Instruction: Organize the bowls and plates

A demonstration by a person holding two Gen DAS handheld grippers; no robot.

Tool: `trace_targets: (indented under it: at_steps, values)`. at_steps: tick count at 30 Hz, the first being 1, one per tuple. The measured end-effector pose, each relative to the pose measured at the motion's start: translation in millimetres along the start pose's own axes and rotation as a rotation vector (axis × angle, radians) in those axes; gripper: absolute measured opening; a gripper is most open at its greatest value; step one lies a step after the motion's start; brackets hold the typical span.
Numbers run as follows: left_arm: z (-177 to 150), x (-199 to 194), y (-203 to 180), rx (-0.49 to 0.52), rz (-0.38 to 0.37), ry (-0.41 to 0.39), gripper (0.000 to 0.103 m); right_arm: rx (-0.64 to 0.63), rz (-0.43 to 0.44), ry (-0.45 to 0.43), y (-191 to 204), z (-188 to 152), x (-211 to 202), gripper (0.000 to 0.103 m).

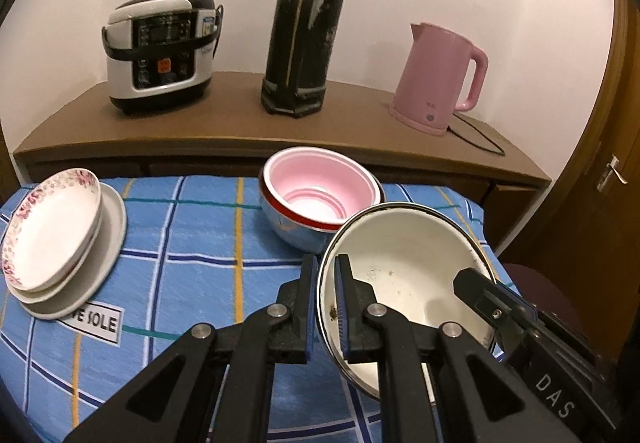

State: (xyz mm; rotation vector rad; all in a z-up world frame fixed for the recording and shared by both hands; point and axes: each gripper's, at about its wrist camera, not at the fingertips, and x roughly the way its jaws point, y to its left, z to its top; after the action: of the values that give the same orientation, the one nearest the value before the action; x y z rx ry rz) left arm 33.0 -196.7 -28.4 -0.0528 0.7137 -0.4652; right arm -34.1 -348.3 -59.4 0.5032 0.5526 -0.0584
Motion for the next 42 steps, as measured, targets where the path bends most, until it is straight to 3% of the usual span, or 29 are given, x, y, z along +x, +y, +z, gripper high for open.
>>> trace_targets:
  at_steps: [11, 26, 34, 42]
  values:
    - [26, -11, 15, -0.01, 0.017, -0.061, 0.01, -0.053, 0.023, -0.052, 31, 20, -3, 0.01]
    - [63, 12, 23, -0.035, 0.022, -0.089, 0.01, -0.071, 0.035, -0.102, 40, 59, 19, 0.01]
    - [85, 46, 23, -0.045, 0.027, -0.056, 0.01, -0.065, 0.027, -0.105, 34, 87, 46, 0.01]
    - [88, 87, 26, -0.033, 0.057, 0.007, 0.01, -0.005, 0.027, -0.043, 18, 96, 87, 0.01]
